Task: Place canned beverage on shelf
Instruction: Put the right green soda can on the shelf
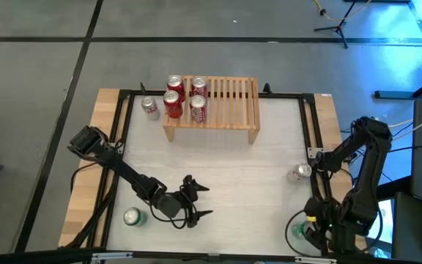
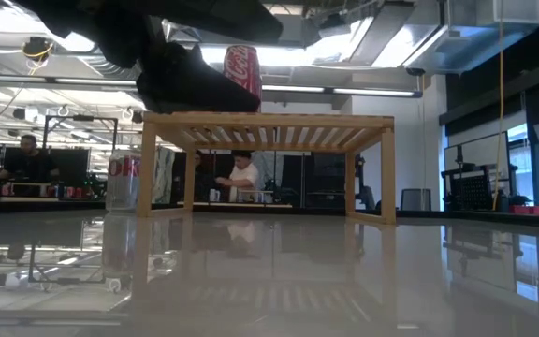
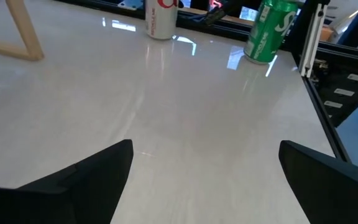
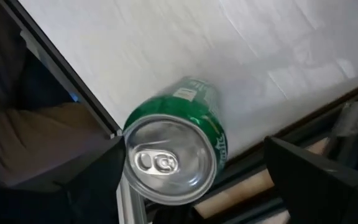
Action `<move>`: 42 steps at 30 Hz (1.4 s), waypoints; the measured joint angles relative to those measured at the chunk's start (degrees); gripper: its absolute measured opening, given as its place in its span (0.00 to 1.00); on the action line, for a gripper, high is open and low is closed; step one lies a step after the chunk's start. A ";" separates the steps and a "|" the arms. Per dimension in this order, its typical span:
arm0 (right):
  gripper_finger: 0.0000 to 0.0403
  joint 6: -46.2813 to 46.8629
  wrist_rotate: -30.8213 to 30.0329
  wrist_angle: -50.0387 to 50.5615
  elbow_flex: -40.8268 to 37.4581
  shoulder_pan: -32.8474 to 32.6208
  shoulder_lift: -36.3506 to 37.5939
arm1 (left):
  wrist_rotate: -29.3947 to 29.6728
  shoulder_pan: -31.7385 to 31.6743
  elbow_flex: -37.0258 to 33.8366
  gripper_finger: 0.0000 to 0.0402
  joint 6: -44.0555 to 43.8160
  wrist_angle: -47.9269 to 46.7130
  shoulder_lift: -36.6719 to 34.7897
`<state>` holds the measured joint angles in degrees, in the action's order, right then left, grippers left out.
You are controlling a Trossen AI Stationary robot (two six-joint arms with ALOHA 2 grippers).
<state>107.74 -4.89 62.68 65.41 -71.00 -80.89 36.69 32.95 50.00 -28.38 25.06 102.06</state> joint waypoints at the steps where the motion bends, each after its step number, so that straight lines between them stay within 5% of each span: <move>1: 0.93 0.00 -0.10 -0.26 0.03 0.00 -0.45 | -0.01 -0.11 0.00 0.98 0.00 0.00 0.00; 21: 0.93 -3.61 -1.39 2.12 0.43 0.12 -2.06 | -0.20 -0.26 -0.02 0.98 0.02 -0.13 -0.02; 30: 0.93 -4.63 -4.20 11.18 7.05 0.13 -1.63 | -0.20 -0.28 -0.02 0.98 0.04 -0.13 -0.02; 42: 0.93 -4.67 -4.68 4.94 8.63 0.13 -4.03 | -1.57 -0.32 -0.02 0.98 -0.42 -0.13 -0.04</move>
<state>103.08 -9.56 67.62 74.04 -70.87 -84.92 35.11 32.63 49.98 -28.80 24.93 102.02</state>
